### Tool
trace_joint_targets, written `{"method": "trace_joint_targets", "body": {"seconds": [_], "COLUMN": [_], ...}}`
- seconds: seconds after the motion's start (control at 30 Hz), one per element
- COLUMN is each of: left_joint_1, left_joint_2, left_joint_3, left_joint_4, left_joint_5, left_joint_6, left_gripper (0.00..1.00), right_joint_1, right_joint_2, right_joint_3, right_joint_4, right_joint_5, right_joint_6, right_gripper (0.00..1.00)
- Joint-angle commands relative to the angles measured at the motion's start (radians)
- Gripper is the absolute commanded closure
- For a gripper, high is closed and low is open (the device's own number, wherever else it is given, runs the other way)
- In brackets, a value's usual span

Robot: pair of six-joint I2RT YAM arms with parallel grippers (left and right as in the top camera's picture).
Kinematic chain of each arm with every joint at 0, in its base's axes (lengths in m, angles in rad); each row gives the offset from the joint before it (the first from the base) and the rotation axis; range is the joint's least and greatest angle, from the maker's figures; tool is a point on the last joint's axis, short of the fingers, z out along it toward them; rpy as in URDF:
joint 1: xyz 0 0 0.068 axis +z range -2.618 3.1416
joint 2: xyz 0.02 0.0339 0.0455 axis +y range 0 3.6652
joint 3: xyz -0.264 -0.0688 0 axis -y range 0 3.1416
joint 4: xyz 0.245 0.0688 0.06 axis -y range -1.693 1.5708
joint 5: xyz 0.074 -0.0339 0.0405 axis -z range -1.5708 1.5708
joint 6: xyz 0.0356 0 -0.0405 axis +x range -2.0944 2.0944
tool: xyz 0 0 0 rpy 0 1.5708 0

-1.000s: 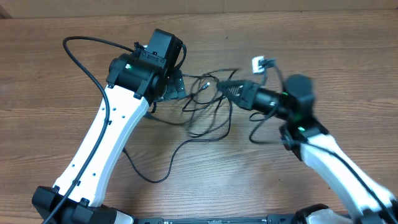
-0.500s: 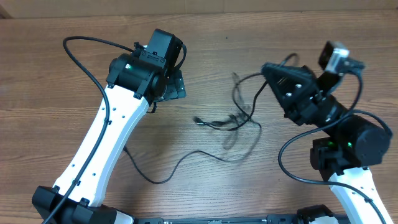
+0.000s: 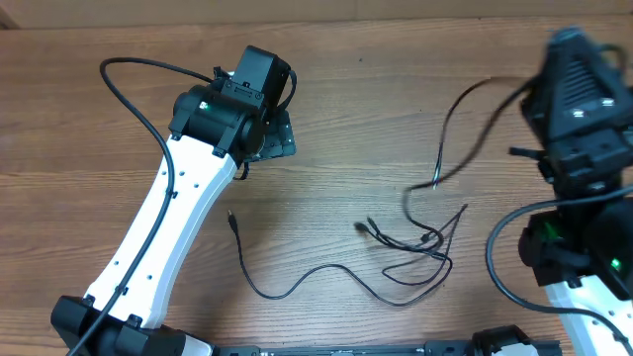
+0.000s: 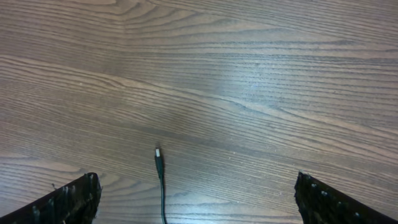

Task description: Untangle cables

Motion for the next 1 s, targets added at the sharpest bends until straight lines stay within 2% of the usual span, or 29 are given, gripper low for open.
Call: {"method": "trace_joint_targets", "body": {"seconds": [0.0, 0.23, 0.47, 0.83, 0.93, 0.97], "left_joint_1": [-0.002, -0.002, -0.002, -0.002, -0.002, -0.002], "left_joint_2": [-0.003, -0.003, -0.003, -0.003, -0.003, -0.003], "left_joint_3": [-0.002, -0.002, -0.002, -0.002, -0.002, -0.002], "left_joint_4": [0.004, 0.004, 0.004, 0.004, 0.004, 0.004], "left_joint_5": [0.003, 0.003, 0.003, 0.003, 0.003, 0.003], "left_joint_6": [-0.013, -0.013, -0.013, -0.013, -0.013, -0.013], "left_gripper": [0.00, 0.01, 0.00, 0.00, 0.00, 0.01], "right_joint_1": [-0.007, -0.007, -0.007, -0.007, -0.007, -0.007], "right_joint_2": [0.000, 0.030, 0.056, 0.088, 0.103, 0.112], "right_joint_3": [0.080, 0.146, 0.188, 0.206, 0.206, 0.206], "right_joint_4": [0.009, 0.008, 0.010, -0.052, -0.033, -0.008], "right_joint_5": [0.143, 0.245, 0.459, 0.457, 0.539, 0.591], "right_joint_6": [-0.011, -0.149, -0.167, -0.450, -0.451, -0.409], "right_gripper": [0.96, 0.96, 0.96, 0.96, 0.96, 0.96]}}
